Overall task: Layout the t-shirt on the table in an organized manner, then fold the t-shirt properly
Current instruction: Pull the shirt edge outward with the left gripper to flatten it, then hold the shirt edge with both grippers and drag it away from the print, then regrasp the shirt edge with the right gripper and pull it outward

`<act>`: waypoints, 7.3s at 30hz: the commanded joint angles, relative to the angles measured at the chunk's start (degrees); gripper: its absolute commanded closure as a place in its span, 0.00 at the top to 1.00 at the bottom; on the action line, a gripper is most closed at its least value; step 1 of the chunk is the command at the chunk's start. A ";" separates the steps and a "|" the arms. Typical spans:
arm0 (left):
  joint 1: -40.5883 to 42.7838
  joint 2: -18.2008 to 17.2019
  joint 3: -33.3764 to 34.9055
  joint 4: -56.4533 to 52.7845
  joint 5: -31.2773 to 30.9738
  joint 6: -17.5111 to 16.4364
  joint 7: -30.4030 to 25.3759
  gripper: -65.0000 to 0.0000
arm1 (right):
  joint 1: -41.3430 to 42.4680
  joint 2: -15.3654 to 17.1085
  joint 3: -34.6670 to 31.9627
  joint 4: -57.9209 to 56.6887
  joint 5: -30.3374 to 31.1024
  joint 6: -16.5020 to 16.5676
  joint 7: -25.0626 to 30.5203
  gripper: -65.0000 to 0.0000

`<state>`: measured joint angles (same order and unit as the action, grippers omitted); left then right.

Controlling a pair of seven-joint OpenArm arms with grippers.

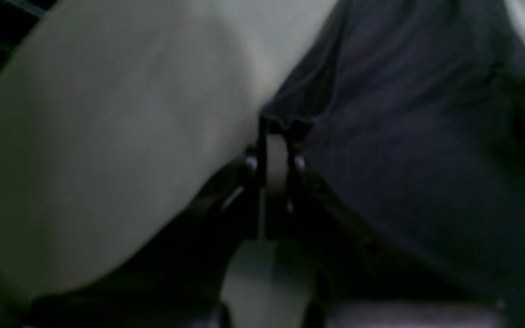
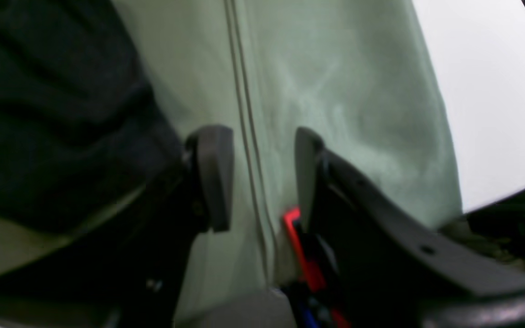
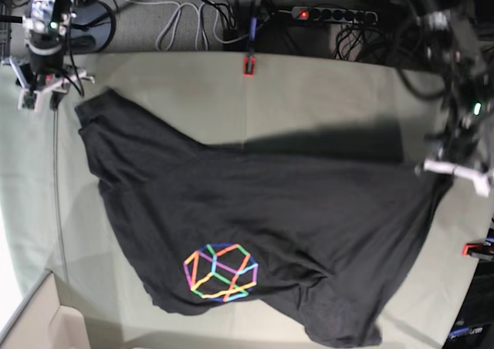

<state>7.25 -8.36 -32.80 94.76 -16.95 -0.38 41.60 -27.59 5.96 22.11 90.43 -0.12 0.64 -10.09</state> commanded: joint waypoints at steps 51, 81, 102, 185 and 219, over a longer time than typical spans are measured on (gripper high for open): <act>4.93 1.11 -12.17 0.84 0.64 -0.01 3.54 0.00 | 16.65 -3.45 -5.36 -11.27 -0.19 16.54 -10.26 0.63; 9.33 0.05 -35.03 19.57 0.38 -18.21 17.08 0.00 | -20.63 -4.86 -6.68 22.23 0.08 16.89 -2.00 0.00; 3.61 -0.56 -50.76 19.13 0.20 -20.41 20.51 0.00 | -22.30 -14.96 0.44 22.31 0.08 16.81 2.39 0.00; 1.33 2.34 -43.56 10.69 0.29 -20.14 20.59 0.00 | 11.37 -2.31 -9.58 -8.46 0.08 16.81 1.78 0.00; -0.43 2.07 -41.01 10.69 0.64 -20.23 20.51 0.00 | -1.72 -9.52 -4.22 2.01 0.08 16.89 2.31 0.72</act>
<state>7.07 -5.06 -73.58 104.55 -15.77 -20.82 63.22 -29.28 -3.70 17.65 91.33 -0.64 17.15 -9.30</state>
